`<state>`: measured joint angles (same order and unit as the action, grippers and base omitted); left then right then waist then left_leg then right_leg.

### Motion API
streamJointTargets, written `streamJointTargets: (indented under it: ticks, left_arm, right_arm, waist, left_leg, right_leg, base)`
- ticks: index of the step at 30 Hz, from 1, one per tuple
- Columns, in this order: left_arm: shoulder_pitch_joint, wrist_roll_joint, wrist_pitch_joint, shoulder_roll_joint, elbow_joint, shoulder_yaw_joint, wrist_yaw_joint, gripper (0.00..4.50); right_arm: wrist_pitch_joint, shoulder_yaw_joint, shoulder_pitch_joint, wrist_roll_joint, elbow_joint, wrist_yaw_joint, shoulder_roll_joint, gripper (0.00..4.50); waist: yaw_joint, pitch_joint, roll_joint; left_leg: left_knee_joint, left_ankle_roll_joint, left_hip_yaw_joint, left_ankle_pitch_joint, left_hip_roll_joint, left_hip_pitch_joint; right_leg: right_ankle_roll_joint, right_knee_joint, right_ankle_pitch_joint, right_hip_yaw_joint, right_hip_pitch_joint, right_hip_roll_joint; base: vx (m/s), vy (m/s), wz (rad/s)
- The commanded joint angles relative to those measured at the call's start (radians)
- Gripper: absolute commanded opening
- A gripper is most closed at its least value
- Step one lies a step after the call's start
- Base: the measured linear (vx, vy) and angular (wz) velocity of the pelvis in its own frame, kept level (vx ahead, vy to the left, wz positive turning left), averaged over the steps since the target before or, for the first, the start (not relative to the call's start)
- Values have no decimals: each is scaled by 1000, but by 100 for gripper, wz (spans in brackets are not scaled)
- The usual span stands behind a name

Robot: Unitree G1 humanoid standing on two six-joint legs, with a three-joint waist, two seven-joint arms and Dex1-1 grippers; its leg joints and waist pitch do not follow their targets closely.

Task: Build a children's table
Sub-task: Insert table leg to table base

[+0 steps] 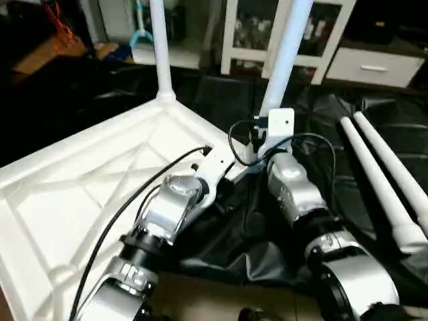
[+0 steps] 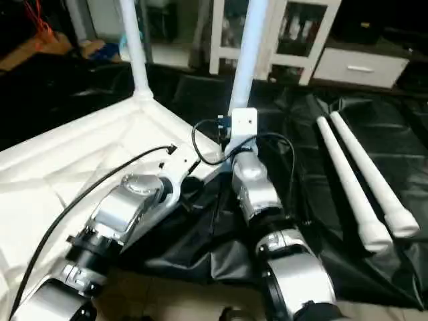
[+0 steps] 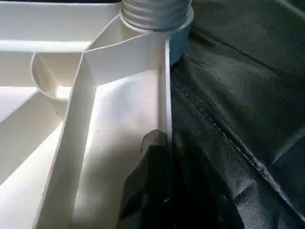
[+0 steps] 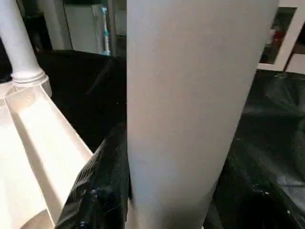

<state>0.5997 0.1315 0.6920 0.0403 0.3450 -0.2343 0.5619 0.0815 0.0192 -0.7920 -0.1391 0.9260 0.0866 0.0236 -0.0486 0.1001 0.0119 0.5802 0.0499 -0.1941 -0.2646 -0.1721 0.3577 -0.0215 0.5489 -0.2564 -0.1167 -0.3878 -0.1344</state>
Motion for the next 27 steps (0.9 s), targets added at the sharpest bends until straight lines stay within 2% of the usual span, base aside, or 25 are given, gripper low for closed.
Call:
streamJointTargets:
  ticks: [1, 2, 3, 4, 5, 6, 7, 8, 9, 10, 11, 12, 13, 14, 16, 17, 19, 21, 23, 24, 25, 27]
  left_arm:
    - [33, -48, -3, -6, -93, -17, 46, 0]
    - [34, -49, -3, -5, -93, -17, 46, 0]
    - [34, -50, -2, -5, -93, -17, 46, 0]
    - [34, -50, -2, -5, -93, -16, 47, 0]
    - [34, -51, -1, -4, -93, -16, 47, 0]
    - [34, -51, -1, -4, -93, -15, 47, 0]
    - [34, -52, 0, -3, -93, -15, 48, 0]
    - [35, -52, 0, -2, -93, -15, 48, 0]
    - [35, -52, -1, -2, -93, -15, 48, 0]
    - [35, -54, -1, 0, -93, -15, 48, 0]
    - [36, -55, -1, 1, -93, -16, 47, 0]
    - [36, -58, -1, 3, -93, -17, 46, 0]
    - [36, -59, -2, 4, -93, -18, 46, 0]
    - [36, -59, -3, 5, -93, -18, 45, 0]
    - [36, -59, -4, 7, -92, -18, 47, 0]
    - [35, -59, -7, 10, -91, -20, 49, 0]
    - [34, -58, -15, 16, -90, -24, 55, 0]
    - [32, -57, -31, 27, -88, -28, 64, 0]
    - [32, -57, -39, 32, -85, -29, 67, 0]
    - [32, -57, -43, 35, -84, -30, 69, 0]
    - [33, -55, -47, 38, -82, -31, 71, 0]
    - [34, -54, -52, 42, -81, -33, 72, 0]
  right_arm:
    - [-54, -33, 54, 31, 152, 7, 46, 184]
    - [-53, -28, 50, 35, 155, 1, 46, 184]
    - [-48, -23, 46, 40, 159, 1, 48, 184]
    - [-46, -18, 43, 44, 160, -1, 49, 184]
    - [-40, -11, 40, 49, 163, -10, 50, 184]
    - [-31, -6, 34, 54, 173, -15, 51, 184]
    - [-26, -2, 29, 58, 180, -18, 51, 184]
    - [-21, 0, 25, 61, 185, -20, 51, 184]
    - [-17, 3, 21, 65, 188, -20, 50, 184]
    - [-10, 4, 16, 69, 194, -24, 50, 184]
    - [-4, 7, 12, 74, 198, -26, 50, 184]
    - [5, 9, 9, 80, 203, -30, 51, 184]
    - [9, 11, 8, 83, 204, -33, 51, 184]
    - [12, 11, 7, 85, 204, -35, 51, 184]
    - [15, 12, 7, 86, 206, -37, 51, 184]
    - [19, 12, 7, 87, 210, -40, 51, 184]
    - [23, 11, 6, 87, 213, -44, 50, 184]
    - [31, 10, 4, 83, 218, -55, 47, 184]
    - [37, 8, 2, 84, 223, -61, 45, 184]
    - [38, 9, 2, 86, 223, -63, 45, 184]
    - [39, 10, 2, 88, 223, -64, 44, 184]
    - [41, 11, 2, 89, 222, -66, 43, 184]
  waist:
    - [-12, -35, -8]
    - [-13, -44, -24]
    - [-22, -45, -44]
    - [-10, -50, -60]
    - [-14, -38, -31]
    - [-10, -39, -24]
    - [-13, -34, -2]
    - [-17, -39, 2]
    - [-21, -44, 2]
    - [-11, -58, -13]
    - [-8, -57, -25]
    - [-7, -61, -24]
    - [-3, -61, -19]
    - [-2, -61, -11]
    - [-3, -59, -11]
    - [-7, -62, -12]
    - [-7, -66, -15]
    - [-4, -74, -15]
    - [-5, -71, -13]
    - [-9, -70, -11]
    - [-10, -76, -11]
    - [-11, -80, -12]
  left_leg:
    - [-1, -18, 57, -278, -26, -26]
    - [-39, -1, 65, -308, -39, -6]
    - [-111, 29, 92, -494, -84, 28]
    - [-142, 46, 98, -586, -101, 24]
    - [-166, 87, 63, -710, -94, -11]
    - [-143, 99, 54, -702, -71, -27]
    - [-60, 74, 36, -620, -25, -86]
    - [-27, 44, 39, -525, -11, -89]
    - [-42, 5, 58, -377, -21, -20]
    - [-58, 4, 67, -306, -33, 7]
    - [-79, 21, 75, -274, -58, 9]
    - [-78, 24, 71, -260, -58, 3]
    - [-78, 22, 61, -238, -59, -3]
    - [-80, 5, 53, -237, -55, 2]
    - [-78, 5, 48, -308, -53, -6]
    - [-79, 8, 50, -306, -54, 1]
    - [-81, 9, 51, -285, -57, 7]
    - [-79, -5, 43, -210, -58, 8]
    - [-83, -12, 37, -283, -55, 4]
    - [-81, -1, 38, -350, -51, 4]
    - [-80, 3, 41, -359, -50, 3]
    - [-80, -2, 40, -328, -51, 8]
  right_leg:
    - [39, -172, -818, -13, 37, -119]
    - [48, -139, -716, -35, 68, -89]
    - [35, -45, -421, -43, 100, -35]
    - [-3, 24, -233, -23, 107, -16]
    - [-94, 21, -88, 0, 41, 4]
    - [-93, -22, -227, 10, 24, -5]
    - [-44, -122, -585, 4, -48, -31]
    - [-15, -140, -695, 3, -44, -52]
    - [22, -123, -750, 8, 25, -75]
    - [17, -104, -677, 21, 57, -78]
    - [-49, -80, -461, 27, 38, -56]
    - [-79, -75, -388, 31, 33, -52]
    - [-139, -63, -279, 38, 26, -46]
    - [-161, -58, -284, 42, 28, -41]
    - [-150, -67, -402, 47, 15, -40]
    - [-138, -64, -399, 48, 21, -38]
    - [-138, -59, -355, 49, 24, -36]
    - [-170, -45, -217, 55, 25, -31]
    - [-178, -49, -262, 56, 17, -26]
    - [-158, -55, -332, 59, 10, -24]
    - [-147, -55, -338, 62, 10, -25]
    - [-151, -50, -284, 63, 12, -23]
  base:
    - [66, 76, -41]
    - [66, 76, -41]
    - [22, 81, -34]
    - [0, 0, 0]
    - [0, 0, 0]
    - [50, -37, 19]
    - [64, -59, 12]
    - [64, -59, 12]
    - [91, -13, -16]
    - [82, 13, -23]
    - [82, 13, -23]
    - [0, 0, 0]
    - [0, 0, 0]
    - [0, 0, 0]
    - [0, 0, 0]
    - [0, 0, 0]
    - [0, 0, 0]
    - [0, 0, 0]
    - [0, 0, 0]
    - [0, 0, 0]
    - [0, 0, 0]
    - [0, 0, 0]
